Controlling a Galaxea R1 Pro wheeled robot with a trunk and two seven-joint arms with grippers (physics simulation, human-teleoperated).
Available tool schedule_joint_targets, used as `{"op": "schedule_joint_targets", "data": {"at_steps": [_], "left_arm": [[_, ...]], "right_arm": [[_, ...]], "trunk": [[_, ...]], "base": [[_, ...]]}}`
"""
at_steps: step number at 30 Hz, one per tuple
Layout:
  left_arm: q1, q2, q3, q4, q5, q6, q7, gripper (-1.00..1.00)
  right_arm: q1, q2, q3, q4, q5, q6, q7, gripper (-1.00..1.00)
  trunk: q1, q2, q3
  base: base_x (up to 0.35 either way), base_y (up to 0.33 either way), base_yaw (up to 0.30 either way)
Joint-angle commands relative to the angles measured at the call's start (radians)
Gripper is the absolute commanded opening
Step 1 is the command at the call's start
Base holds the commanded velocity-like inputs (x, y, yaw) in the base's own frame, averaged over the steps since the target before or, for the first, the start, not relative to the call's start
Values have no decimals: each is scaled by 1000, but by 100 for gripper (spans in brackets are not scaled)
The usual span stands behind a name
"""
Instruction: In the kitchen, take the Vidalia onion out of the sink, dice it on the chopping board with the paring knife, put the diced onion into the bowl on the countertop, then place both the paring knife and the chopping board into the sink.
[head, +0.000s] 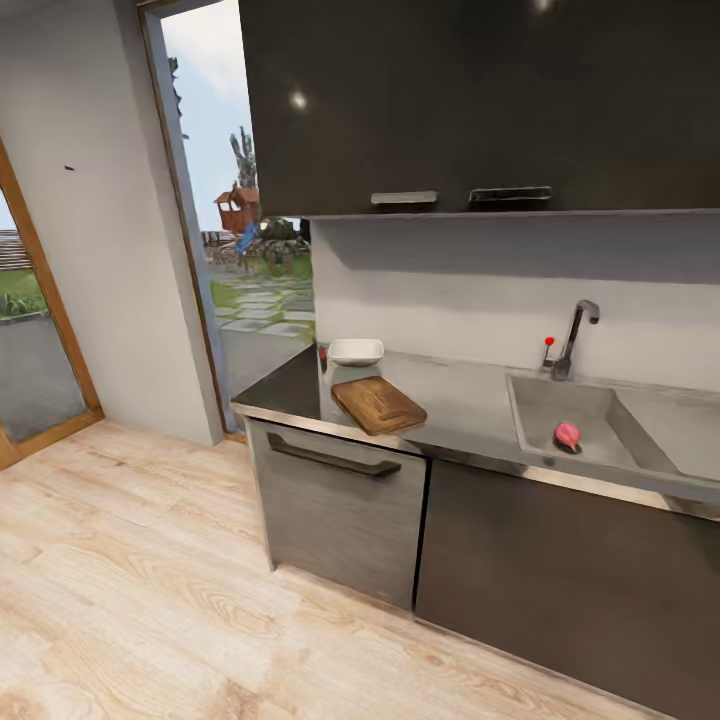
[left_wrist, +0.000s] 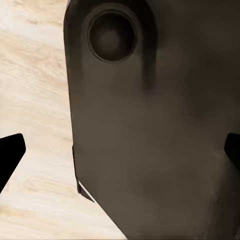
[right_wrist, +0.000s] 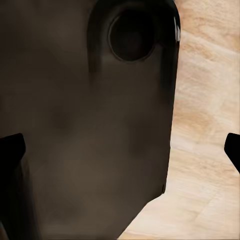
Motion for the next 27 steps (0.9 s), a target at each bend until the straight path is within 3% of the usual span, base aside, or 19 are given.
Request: {"op": "schedule_joint_targets", "data": {"at_steps": [1,9,18,27], "left_arm": [[5,-6,4,-6,6,4,-4,100],[7,-28,6,-41,7,1,1,100],[8,-24,6,-44,8,2,2,100],[8,-7,6,-44,8,2,3,100]], "right_arm": [[-6,-6,1,-2,-1,6,3,100],[-4,-50,-1,-3,-3,-15,5,100],[-3,-51,-3,-3,-5,-53,5,100],[-3,-51,-3,-3,-6,-57,5,100]], "trunk": [[0,0,0],[0,0,0],[0,0,0],[0,0,0]], "base": [[0,0,0],[7,10,0],[97,258,-20],[154,290,-253]]}}
